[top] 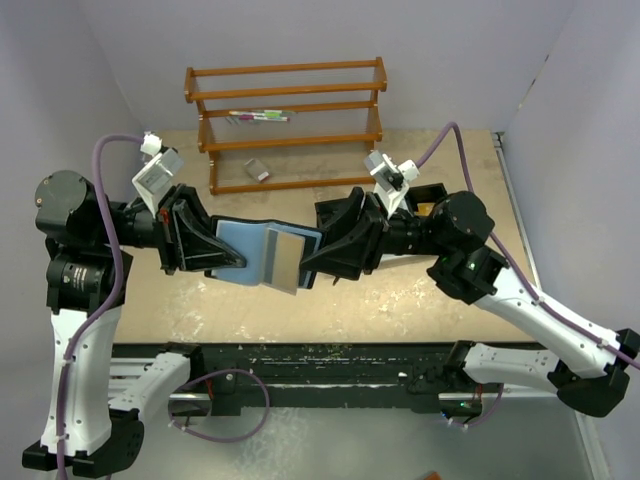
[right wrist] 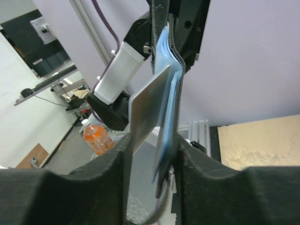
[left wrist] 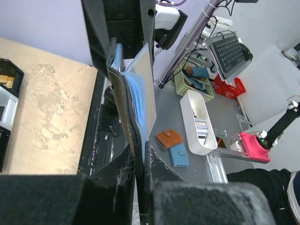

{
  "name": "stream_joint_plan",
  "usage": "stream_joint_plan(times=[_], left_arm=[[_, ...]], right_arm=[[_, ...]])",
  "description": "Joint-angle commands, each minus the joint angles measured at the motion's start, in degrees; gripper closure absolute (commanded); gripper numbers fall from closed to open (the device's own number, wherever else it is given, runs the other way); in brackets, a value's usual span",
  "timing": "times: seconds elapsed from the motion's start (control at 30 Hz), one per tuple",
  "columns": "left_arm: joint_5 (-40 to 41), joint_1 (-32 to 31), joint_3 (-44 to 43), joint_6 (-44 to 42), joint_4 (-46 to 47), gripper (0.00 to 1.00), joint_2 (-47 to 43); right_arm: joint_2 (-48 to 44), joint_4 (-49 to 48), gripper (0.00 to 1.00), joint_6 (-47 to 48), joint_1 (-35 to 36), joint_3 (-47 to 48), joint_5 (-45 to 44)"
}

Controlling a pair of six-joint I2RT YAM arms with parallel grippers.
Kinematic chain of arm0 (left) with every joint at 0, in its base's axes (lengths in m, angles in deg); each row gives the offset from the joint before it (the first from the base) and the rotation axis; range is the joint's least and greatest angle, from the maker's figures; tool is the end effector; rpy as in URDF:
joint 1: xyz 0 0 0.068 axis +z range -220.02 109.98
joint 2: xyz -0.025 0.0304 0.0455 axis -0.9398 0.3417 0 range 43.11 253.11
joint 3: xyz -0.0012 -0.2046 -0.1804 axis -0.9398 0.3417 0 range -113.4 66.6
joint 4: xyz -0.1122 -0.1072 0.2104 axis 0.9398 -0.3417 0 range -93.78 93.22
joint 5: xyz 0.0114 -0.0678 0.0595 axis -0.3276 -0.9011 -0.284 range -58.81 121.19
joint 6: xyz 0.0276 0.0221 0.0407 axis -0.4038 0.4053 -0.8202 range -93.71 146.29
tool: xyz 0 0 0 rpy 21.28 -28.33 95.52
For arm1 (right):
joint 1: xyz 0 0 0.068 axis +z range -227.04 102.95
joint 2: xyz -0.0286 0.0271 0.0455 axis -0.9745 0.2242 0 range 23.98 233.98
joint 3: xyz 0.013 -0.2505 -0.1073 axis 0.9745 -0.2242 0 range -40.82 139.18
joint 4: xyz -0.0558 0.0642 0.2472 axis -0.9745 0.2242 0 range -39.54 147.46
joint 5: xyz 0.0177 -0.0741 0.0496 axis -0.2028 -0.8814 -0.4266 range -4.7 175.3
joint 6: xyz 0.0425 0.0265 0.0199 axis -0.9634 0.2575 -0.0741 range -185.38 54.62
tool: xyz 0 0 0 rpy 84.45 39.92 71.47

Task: Take the credit cards out of the card holder

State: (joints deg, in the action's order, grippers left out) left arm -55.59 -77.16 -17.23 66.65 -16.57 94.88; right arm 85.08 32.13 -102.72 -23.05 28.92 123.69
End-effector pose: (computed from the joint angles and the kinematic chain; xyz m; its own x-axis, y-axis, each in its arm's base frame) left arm 0.1016 -0.0485 0.5178 -0.4705 0.0225 -0.8821 0.8796 -0.0671 -0.4709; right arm 0.1093 0.1880 0.4870 -0.3700 0.2995 -0.8794 -0.9245 -0.2122 0.3167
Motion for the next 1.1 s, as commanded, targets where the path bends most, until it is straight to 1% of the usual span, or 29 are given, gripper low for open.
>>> stream_joint_plan(times=[0.0,0.03,0.07,0.13,0.17,0.23,0.27,0.3,0.4,0.43,0.5,0.57,0.63,0.7,0.77,0.83,0.9,1.0,1.07], left_arm=[[0.2,0.0,0.1,1.6,3.0,1.00,0.0],[0.4,0.0,0.2,1.4,2.9,1.00,-0.1],[0.8,0.0,0.2,0.9,2.7,1.00,-0.1],[2.7,0.0,0.2,-1.8,0.1,1.00,-0.1],[3.7,0.0,-0.2,-4.4,-2.6,1.00,0.0],[5.9,0.0,-1.4,-10.3,-8.8,1.00,0.5],[6.4,0.0,-2.1,-13.7,-11.5,1.00,0.8],[6.6,0.0,-2.6,-15.4,-13.5,1.00,1.1],[6.7,0.0,-3.3,-17.0,-15.4,0.98,1.5],[6.9,0.0,-3.5,-17.3,-15.6,0.97,1.4],[8.1,0.0,-4.0,-19.4,-16.9,0.93,1.2],[10.0,0.0,-5.0,-23.8,-20.4,0.89,1.3],[12.6,0.0,-5.8,-28.2,-25.0,0.81,1.5],[15.5,0.0,-6.1,-32.1,-27.8,0.72,1.4],[18.0,0.0,-5.8,-35.0,-29.3,0.64,0.8],[20.1,0.0,-5.5,-37.1,-30.1,0.52,0.2],[22.4,0.0,-5.4,-39.0,-30.7,0.45,-0.4],[27.3,0.0,-5.6,-40.7,-31.0,0.42,-1.4],[31.1,0.0,-5.5,-41.1,-30.5,0.41,-2.2]], right_arm=[[-0.2,-7.4,0.65,-2.5,0.7,0.2,1.7],[0.0,-7.2,0.69,-2.5,0.9,0.6,1.6],[0.2,-6.8,0.70,-2.3,1.2,0.9,1.2],[0.8,-5.9,0.69,-2.1,1.9,1.5,0.4],[1.2,-5.7,0.67,-2.0,2.3,1.8,0.0],[2.1,-5.7,0.67,-1.9,3.2,2.3,-0.4],[2.6,-5.8,0.68,-1.9,3.9,2.4,-0.7],[3.1,-5.9,0.69,-1.8,5.0,2.9,-0.9],[4.8,-6.2,0.72,-1.4,6.9,4.1,-1.5],[5.3,-4.6,0.74,-0.8,7.4,5.0,-2.3],[6.5,0.4,0.80,0.9,8.0,7.4,-5.8],[7.9,10.2,0.90,3.7,8.1,11.2,-14.2],[9.5,19.3,1.00,4.9,8.1,15.0,-23.0],[11.0,25.3,1.00,5.5,8.1,18.1,-28.1],[11.8,28.6,1.00,5.6,8.4,19.7,-31.1],[12.0,31.2,1.00,5.6,8.9,21.0,-34.2],[11.9,34.3,1.00,5.6,9.3,22.5,-37.8],[11.6,39.1,1.00,6.4,9.5,25.3,-42.3],[10.5,40.3,1.00,7.3,9.5,25.5,-42.9]])
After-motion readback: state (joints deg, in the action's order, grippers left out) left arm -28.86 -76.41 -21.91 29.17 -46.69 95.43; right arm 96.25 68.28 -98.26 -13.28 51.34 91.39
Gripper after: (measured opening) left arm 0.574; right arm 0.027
